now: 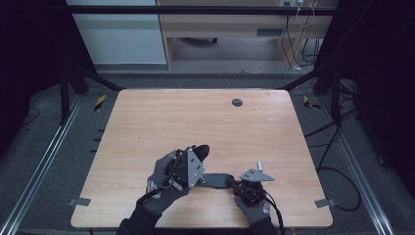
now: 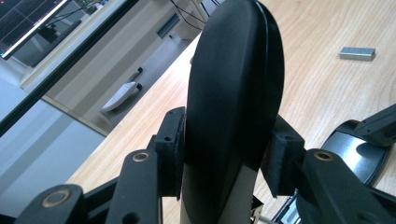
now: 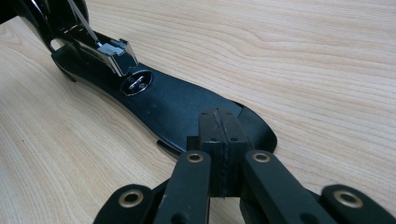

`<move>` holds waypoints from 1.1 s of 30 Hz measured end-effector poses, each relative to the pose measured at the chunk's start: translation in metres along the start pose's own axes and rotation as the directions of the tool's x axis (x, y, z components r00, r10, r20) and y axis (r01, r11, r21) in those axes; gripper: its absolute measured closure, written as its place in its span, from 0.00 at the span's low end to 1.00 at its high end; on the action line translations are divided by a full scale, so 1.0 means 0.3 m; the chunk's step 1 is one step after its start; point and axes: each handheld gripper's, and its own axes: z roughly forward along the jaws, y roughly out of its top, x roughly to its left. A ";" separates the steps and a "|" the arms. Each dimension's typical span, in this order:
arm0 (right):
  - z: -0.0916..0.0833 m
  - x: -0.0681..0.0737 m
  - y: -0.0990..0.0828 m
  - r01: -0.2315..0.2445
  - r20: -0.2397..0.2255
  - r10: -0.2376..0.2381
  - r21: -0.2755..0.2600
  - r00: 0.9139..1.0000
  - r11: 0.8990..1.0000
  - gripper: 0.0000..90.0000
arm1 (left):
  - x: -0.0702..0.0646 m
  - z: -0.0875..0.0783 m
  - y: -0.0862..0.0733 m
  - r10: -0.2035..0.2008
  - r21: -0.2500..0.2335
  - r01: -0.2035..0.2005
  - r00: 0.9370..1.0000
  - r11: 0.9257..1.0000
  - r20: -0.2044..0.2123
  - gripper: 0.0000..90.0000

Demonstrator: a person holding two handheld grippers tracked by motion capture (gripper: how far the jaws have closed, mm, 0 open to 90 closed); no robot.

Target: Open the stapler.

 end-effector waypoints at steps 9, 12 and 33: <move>0.000 -0.004 0.000 -0.005 -0.007 0.005 -0.001 1.000 1.000 1.00 | 0.029 -0.027 -0.022 -0.056 -0.036 0.055 0.998 0.998 -0.014 0.63; 0.000 -0.003 0.000 -0.005 -0.007 0.005 -0.001 1.000 1.000 1.00 | 0.035 -0.029 -0.026 -0.067 -0.042 0.066 0.998 0.997 -0.012 0.63; 0.003 0.000 0.001 0.002 -0.005 -0.002 -0.002 1.000 1.000 1.00 | 0.098 -0.078 -0.075 -0.164 -0.092 0.162 0.986 0.983 -0.017 0.64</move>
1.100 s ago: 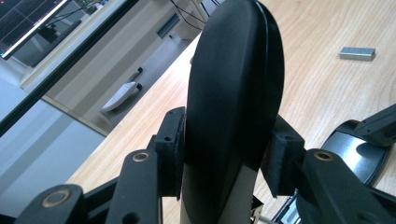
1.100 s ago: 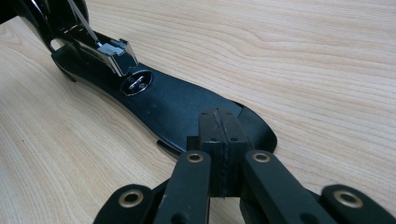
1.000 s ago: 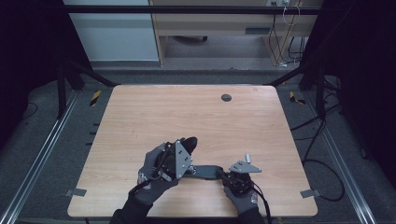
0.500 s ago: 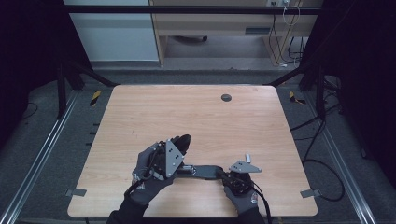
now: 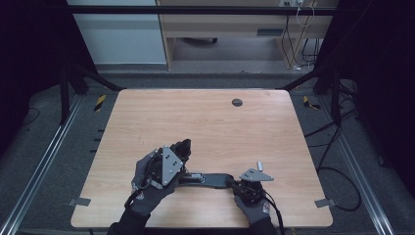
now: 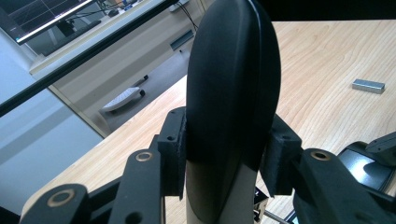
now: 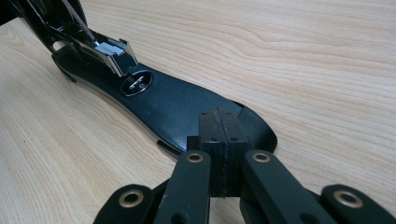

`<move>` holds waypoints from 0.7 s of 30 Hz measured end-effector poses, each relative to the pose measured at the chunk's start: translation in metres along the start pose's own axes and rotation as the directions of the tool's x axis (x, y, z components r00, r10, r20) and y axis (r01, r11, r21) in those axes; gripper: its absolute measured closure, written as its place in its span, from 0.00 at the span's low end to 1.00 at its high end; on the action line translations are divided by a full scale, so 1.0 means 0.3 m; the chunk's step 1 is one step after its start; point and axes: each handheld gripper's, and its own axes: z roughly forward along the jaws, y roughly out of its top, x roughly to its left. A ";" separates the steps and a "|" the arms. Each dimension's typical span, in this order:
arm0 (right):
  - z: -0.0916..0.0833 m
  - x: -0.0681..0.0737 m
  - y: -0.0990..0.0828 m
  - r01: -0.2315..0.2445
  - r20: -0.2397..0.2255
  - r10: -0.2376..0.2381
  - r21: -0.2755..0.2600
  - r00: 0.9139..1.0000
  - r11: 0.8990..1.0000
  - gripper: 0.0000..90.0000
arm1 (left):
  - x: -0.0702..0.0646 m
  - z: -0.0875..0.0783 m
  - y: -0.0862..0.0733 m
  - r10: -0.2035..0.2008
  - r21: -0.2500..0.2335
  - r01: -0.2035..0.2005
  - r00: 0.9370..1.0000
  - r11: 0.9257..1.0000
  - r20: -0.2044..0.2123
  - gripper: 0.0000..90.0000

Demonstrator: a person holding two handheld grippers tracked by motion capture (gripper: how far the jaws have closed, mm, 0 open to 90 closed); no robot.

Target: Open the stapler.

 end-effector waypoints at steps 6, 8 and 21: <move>0.001 0.000 0.000 0.001 -0.001 -0.001 0.000 1.000 1.000 1.00 | 0.015 -0.013 -0.011 -0.023 -0.014 0.023 1.000 1.000 -0.007 0.64; 0.001 0.000 0.000 0.002 -0.004 -0.002 0.000 1.000 1.000 1.00 | 0.018 -0.016 -0.014 -0.031 -0.019 0.031 0.999 0.999 -0.011 0.64; 0.001 0.001 0.001 0.002 -0.003 -0.002 0.001 1.000 1.000 1.00 | 0.066 -0.055 -0.047 -0.098 -0.043 0.096 0.995 0.994 -0.034 0.65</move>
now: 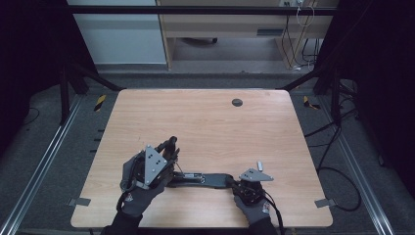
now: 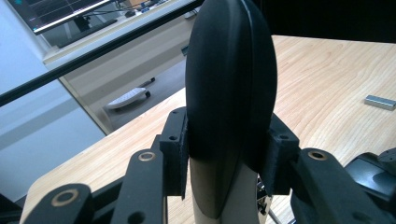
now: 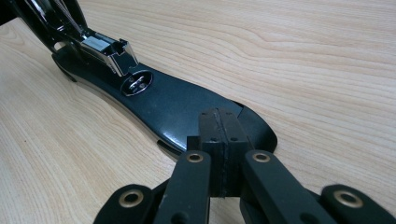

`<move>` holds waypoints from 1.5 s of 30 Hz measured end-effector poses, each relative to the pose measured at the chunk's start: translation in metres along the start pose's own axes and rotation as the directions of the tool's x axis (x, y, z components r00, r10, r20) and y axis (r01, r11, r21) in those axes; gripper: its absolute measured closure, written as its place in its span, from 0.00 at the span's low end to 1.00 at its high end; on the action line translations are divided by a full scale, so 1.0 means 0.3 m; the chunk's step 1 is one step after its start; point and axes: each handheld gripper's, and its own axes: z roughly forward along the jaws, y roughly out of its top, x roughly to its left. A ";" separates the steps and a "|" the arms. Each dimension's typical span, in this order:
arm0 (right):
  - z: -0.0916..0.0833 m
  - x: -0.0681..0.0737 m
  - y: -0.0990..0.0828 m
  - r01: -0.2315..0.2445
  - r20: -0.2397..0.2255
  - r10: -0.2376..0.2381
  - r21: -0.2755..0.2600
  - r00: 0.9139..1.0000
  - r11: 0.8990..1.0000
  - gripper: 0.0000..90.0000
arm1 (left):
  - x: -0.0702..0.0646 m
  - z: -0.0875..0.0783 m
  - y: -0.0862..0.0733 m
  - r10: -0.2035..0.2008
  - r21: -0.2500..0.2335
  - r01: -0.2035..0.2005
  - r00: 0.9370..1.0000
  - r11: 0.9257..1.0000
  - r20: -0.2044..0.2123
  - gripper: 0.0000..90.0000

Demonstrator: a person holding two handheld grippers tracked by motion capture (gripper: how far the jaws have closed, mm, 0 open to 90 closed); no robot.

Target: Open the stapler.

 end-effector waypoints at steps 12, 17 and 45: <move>0.001 -0.001 0.000 0.000 -0.003 0.000 -0.001 1.000 1.000 1.00 | 0.029 -0.020 -0.020 -0.062 -0.016 0.062 0.998 0.998 -0.020 0.66; 0.001 -0.001 0.000 0.000 -0.005 0.000 -0.001 1.000 1.000 1.00 | 0.037 -0.026 -0.026 -0.077 -0.019 0.077 0.997 0.997 -0.028 0.66; 0.002 0.002 0.001 0.003 -0.008 -0.003 0.002 1.000 1.000 1.00 | 0.092 -0.068 -0.081 -0.183 -0.042 0.179 0.978 0.983 -0.105 0.66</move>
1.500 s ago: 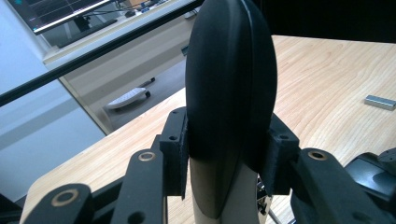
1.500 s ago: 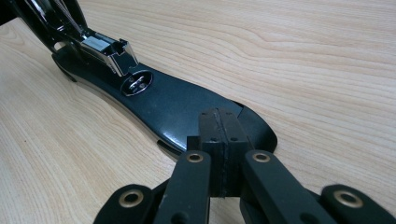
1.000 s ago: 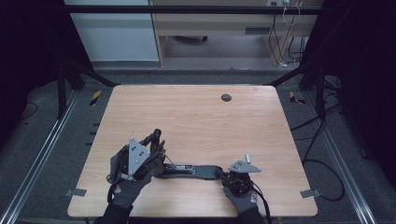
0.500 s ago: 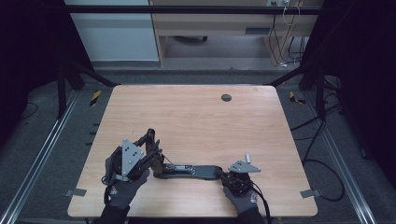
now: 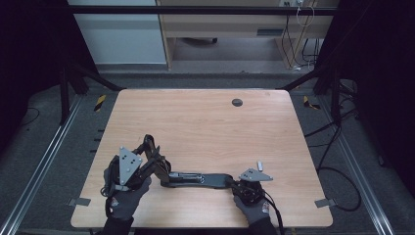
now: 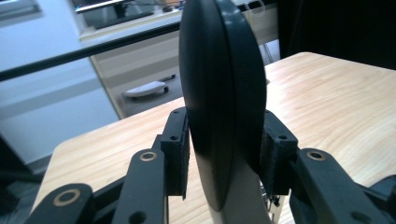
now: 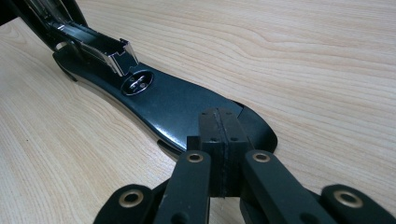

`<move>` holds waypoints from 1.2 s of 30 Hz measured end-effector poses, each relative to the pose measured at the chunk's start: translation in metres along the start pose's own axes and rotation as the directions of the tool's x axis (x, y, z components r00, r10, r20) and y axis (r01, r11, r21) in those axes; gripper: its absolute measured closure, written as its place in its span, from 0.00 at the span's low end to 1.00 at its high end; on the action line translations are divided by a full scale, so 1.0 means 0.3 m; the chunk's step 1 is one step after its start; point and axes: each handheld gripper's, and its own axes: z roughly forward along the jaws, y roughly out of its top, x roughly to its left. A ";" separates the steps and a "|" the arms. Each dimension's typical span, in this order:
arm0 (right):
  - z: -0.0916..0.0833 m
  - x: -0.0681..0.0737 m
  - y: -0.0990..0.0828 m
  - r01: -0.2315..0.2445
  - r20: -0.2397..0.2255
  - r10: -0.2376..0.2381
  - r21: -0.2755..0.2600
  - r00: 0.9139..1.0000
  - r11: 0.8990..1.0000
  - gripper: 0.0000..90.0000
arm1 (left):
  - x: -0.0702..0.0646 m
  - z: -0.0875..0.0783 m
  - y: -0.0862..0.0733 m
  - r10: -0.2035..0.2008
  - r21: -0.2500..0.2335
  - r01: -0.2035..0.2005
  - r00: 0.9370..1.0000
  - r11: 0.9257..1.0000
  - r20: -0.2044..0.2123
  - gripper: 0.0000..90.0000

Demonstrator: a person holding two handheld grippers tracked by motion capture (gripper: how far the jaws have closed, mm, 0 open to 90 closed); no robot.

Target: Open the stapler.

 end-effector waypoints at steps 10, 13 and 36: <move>0.000 -0.001 0.000 -0.001 -0.002 0.001 -0.001 1.000 1.000 1.00 | 0.083 -0.028 -0.049 -0.105 0.004 0.105 0.994 0.994 -0.021 0.65; 0.000 -0.001 0.000 -0.002 -0.002 0.002 0.000 1.000 1.000 1.00 | 0.084 -0.029 -0.052 -0.108 0.005 0.108 0.994 0.994 -0.029 0.65; 0.000 -0.001 0.000 0.000 -0.002 0.000 -0.001 1.000 1.000 1.00 | 0.162 -0.048 -0.125 -0.222 0.011 0.223 0.973 0.975 -0.055 0.63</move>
